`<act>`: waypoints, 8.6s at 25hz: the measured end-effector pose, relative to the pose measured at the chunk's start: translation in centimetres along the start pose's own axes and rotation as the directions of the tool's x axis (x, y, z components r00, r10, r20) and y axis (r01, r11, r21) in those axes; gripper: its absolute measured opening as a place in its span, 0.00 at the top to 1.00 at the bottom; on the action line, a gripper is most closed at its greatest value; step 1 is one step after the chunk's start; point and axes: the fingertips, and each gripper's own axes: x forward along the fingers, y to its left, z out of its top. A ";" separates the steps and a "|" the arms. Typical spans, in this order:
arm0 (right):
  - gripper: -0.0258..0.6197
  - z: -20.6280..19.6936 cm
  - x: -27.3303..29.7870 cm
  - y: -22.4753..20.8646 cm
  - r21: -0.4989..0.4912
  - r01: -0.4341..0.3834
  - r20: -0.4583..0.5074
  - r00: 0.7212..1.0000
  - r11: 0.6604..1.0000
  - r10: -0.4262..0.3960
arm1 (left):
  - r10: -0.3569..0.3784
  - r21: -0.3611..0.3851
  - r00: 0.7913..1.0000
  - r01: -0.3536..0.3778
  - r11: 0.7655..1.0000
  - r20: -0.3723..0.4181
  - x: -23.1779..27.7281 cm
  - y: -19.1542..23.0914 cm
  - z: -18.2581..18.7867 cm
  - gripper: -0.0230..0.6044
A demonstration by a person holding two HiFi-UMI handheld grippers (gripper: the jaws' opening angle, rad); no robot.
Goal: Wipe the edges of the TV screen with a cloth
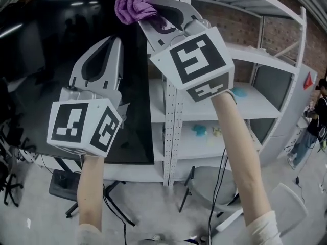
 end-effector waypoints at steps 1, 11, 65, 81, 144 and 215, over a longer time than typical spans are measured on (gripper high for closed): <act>0.86 -0.3 -0.4 0.6 0.021 -0.007 0.008 1.000 1.000 0.007 | 0.009 -0.011 1.000 -0.010 1.000 -0.007 -0.5 -0.1 -0.4 0.94; 0.86 -4.0 -5.2 8.0 0.122 -0.057 0.041 0.998 0.991 0.053 | 0.104 -0.012 0.993 -0.105 0.994 -0.064 -6.8 -1.1 -4.2 0.94; 0.86 -29.5 -26.7 41.9 0.714 0.349 -0.556 0.810 0.607 0.188 | -0.011 -0.281 0.813 -0.189 0.941 -0.582 -31.1 -5.8 -36.6 0.94; 0.86 -31.1 -25.4 46.6 0.694 0.384 -0.634 0.727 0.609 0.264 | -0.002 -0.281 0.790 -0.216 0.935 -0.614 -33.7 -4.2 -37.7 0.94; 0.86 -12.1 25.9 94.4 0.685 0.193 -0.609 0.681 0.703 0.407 | 0.260 -0.053 0.701 -0.391 0.919 -0.664 -65.3 63.5 -34.2 0.94; 0.86 23.6 47.1 113.5 0.597 0.394 -0.624 0.775 0.699 0.095 | -0.009 -0.262 0.766 -0.208 0.942 -0.643 -84.1 95.4 -18.7 0.94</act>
